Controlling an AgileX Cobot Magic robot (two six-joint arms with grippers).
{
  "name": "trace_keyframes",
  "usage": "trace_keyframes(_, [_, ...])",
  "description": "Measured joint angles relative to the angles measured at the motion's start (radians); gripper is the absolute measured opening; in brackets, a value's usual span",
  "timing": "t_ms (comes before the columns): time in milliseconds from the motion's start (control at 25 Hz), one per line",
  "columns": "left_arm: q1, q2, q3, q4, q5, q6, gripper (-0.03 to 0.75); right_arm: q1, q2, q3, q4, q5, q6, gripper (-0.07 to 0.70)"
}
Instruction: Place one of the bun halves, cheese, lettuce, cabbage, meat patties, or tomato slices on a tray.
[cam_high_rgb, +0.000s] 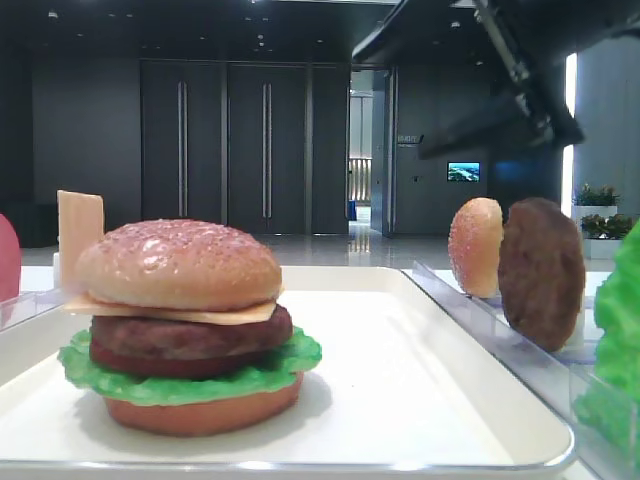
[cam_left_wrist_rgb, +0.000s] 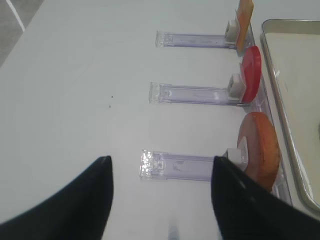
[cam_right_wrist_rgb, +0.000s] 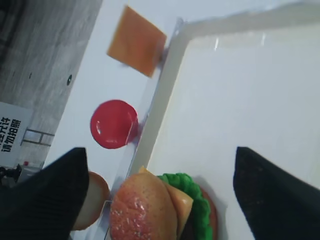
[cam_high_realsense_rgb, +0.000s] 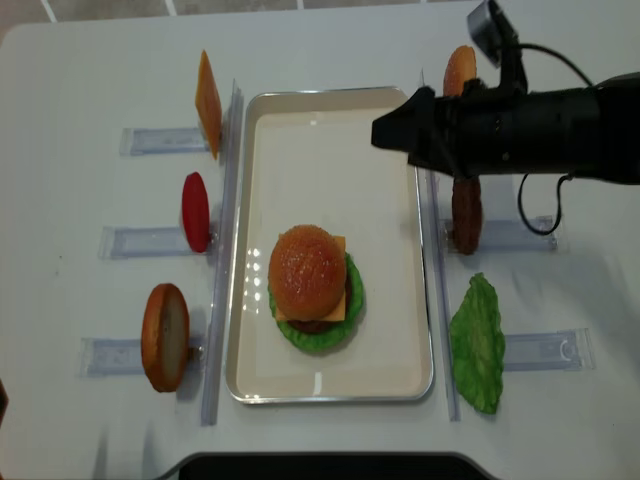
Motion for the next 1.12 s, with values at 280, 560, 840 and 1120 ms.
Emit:
trace_keyframes(280, [0.000, 0.000, 0.000, 0.000, 0.000, 0.002, 0.471, -0.102, -0.227, -0.028, -0.212, 0.015, 0.118, 0.563])
trace_keyframes(560, [0.000, 0.000, 0.000, 0.000, 0.000, 0.002, 0.471, -0.245, -0.355, -0.061, -0.627, 0.084, 0.411, 0.563])
trace_keyframes(840, [0.000, 0.000, 0.000, 0.000, 0.000, 0.002, 0.471, -0.408, -0.432, -0.061, -1.014, 0.149, 0.731, 0.563])
trace_keyframes(1120, [0.000, 0.000, 0.000, 0.000, 0.000, 0.002, 0.471, -0.436, -0.519, -0.061, -1.436, 0.268, 1.045, 0.563])
